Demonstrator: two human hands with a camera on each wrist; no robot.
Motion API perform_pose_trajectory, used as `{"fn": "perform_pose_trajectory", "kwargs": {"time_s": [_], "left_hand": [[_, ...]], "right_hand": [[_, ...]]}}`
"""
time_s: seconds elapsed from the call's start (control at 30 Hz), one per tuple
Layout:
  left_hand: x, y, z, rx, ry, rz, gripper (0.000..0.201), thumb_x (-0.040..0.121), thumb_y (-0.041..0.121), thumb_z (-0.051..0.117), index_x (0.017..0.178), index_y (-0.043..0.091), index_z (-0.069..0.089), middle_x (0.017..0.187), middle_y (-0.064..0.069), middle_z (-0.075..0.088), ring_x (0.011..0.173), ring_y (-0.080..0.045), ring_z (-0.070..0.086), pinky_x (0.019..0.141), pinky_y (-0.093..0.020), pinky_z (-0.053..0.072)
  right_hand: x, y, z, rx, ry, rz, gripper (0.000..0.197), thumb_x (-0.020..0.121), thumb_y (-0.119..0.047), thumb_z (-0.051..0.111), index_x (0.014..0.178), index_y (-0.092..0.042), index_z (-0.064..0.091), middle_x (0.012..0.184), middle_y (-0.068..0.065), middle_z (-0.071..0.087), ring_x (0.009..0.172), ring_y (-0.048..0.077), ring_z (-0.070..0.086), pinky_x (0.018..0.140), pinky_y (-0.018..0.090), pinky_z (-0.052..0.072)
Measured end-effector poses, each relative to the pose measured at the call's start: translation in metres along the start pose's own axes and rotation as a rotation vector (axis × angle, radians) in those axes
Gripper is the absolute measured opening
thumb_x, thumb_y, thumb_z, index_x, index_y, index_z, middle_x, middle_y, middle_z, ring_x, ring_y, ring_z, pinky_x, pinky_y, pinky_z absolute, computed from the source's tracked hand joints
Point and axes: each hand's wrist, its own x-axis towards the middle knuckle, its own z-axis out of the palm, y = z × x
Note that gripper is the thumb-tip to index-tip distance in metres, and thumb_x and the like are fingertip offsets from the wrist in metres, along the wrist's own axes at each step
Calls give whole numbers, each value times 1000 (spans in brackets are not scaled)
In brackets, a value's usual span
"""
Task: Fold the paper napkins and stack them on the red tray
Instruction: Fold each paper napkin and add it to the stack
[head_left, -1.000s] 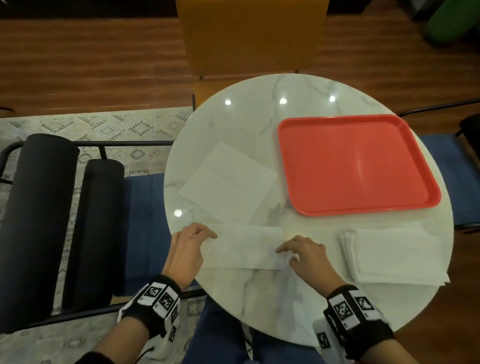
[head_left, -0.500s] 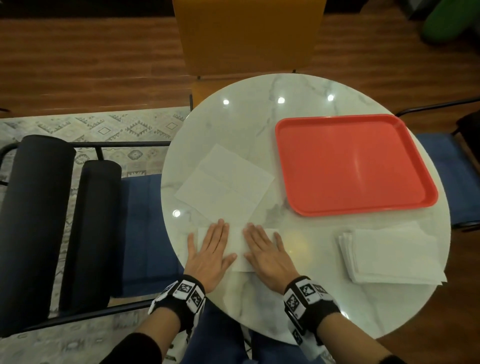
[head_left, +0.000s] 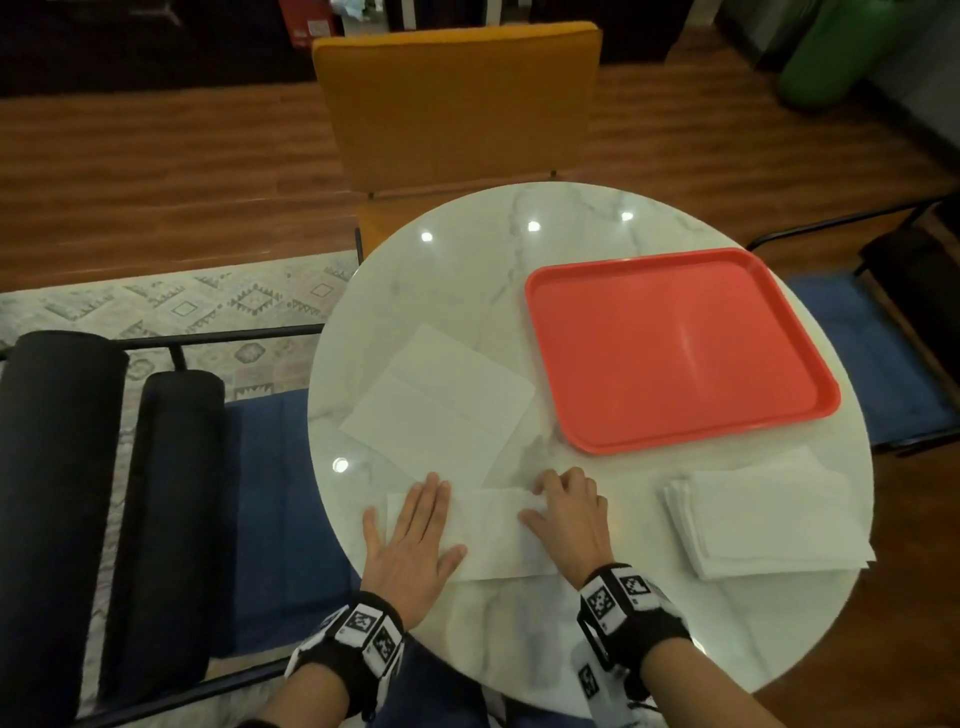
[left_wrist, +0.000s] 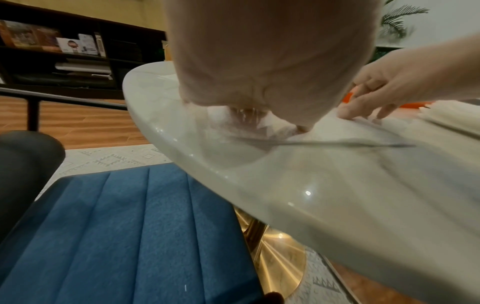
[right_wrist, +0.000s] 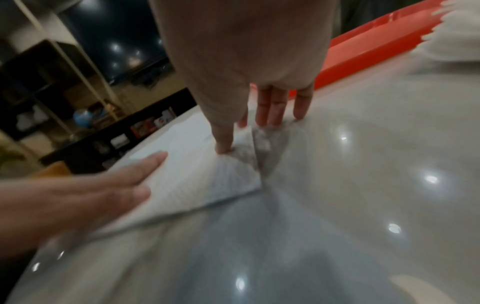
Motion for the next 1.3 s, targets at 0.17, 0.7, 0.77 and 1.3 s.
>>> {"fn": "perform_pose_trajectory", "kwargs": {"time_s": [0.17,0.7,0.77,1.3], "left_hand": [[5,16,-28,18,134,128,97,61,50,74,143,18,35,143,-11,44,127,-26,50,93,-57,37],[71,216,-77,-841,-186,326,10,86,19,64,90,27,66,74,13,59,58,2,50,59,-15,41],[87,262,-70,-816,-158,322,10,87,17,63,94,22,68,78,8,60,61,2,49,60,-15,39],[105,322,-22,73,-206,254,117,64,81,51,150,26,-5,156,-4,6,141,-25,12,111,-55,11]], "right_hand": [[0,-4,-17,238,-136,33,14,83,-27,59,95,-19,57,99,-3,46,96,17,48,84,33,39],[-70,224,-127,871,309,396,12,82,-7,68,92,-15,68,82,7,70,82,26,65,71,36,51],[-68,266,-130,808,323,436,11,80,-12,70,88,-19,69,84,4,71,86,27,66,82,47,53],[-8,318,-140,508,136,494,28,87,-19,64,108,0,64,113,17,64,109,31,55,90,30,40]]}}
